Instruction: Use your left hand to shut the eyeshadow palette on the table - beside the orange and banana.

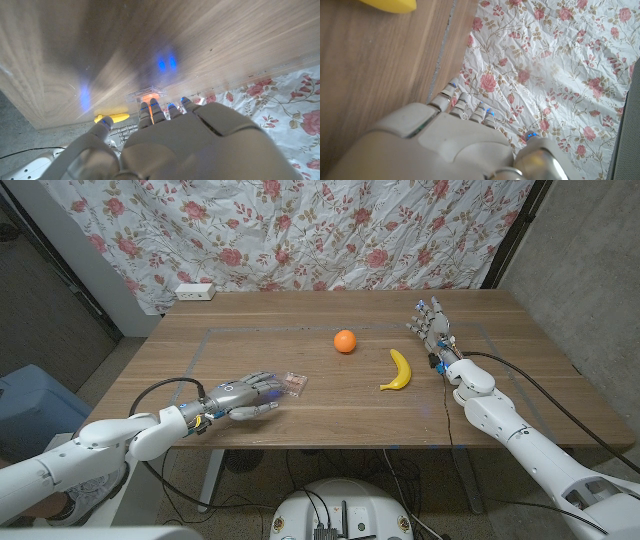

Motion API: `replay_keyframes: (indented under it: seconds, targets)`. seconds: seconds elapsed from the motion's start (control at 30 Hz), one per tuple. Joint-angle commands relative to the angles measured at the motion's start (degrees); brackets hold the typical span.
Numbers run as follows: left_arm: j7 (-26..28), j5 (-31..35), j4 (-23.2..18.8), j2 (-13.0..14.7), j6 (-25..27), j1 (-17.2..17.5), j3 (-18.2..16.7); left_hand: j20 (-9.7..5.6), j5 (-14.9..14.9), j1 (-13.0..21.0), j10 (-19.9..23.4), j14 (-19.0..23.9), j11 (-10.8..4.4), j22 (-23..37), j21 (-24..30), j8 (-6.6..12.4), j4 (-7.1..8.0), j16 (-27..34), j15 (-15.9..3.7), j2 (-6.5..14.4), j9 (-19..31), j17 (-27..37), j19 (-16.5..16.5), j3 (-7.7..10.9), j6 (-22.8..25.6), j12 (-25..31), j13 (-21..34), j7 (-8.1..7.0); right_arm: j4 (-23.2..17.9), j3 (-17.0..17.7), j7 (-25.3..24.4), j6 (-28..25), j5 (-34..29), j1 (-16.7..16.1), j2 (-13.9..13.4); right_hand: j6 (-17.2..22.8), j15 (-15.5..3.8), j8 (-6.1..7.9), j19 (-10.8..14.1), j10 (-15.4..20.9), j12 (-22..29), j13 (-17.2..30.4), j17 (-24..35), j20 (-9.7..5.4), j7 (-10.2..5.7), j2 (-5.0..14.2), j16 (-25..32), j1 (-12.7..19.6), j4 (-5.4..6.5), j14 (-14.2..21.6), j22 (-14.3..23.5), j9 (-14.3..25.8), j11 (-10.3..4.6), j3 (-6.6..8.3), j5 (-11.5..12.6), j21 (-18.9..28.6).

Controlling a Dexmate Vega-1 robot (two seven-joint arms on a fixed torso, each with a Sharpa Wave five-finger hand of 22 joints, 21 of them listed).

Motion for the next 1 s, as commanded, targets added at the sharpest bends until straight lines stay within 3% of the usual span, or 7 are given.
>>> replay_keyframes:
  seconds: [0.03, 1.0]
  targets:
    - [-0.5, 0.0, 0.3, 0.1, -0.6, -0.9, 0.8, 0.35, 0.3, -0.5, 0.8, -2.8, -0.14, 0.2, 0.4, 0.41, 0.00, 0.4, 0.37, 7.2, 0.2, 0.1, -12.8, -0.41, 0.8, 0.5, 0.0, -0.21, 0.0, 0.0, 0.0, 0.0, 0.0, 0.0, 0.0, 0.1, -7.64, 0.32, 0.4, 0.0, 0.3, 0.2, -0.1, -0.12, -0.54, 6.18, 0.1, 0.0, 0.01, -0.3, 0.2, 0.3, -0.47, -0.29, 0.3, 0.3]
    - [-3.4, 1.0, -0.4, 0.7, 0.2, -2.2, 1.6, 0.32, 0.4, -0.5, 3.9, -1.3, -0.11, 0.2, 0.8, 1.43, -0.03, 0.8, 0.59, 7.4, 0.2, 0.0, -12.4, -2.05, 6.0, 1.0, 0.0, -0.04, 0.0, 0.0, 0.0, 0.0, 0.0, 0.0, 0.0, 0.2, -7.72, 0.35, 0.4, 0.0, 0.3, 0.2, -0.1, -0.12, -0.46, 6.18, 0.2, 0.0, 0.01, -0.3, 0.2, 0.3, -0.47, -0.30, 0.3, 0.3]
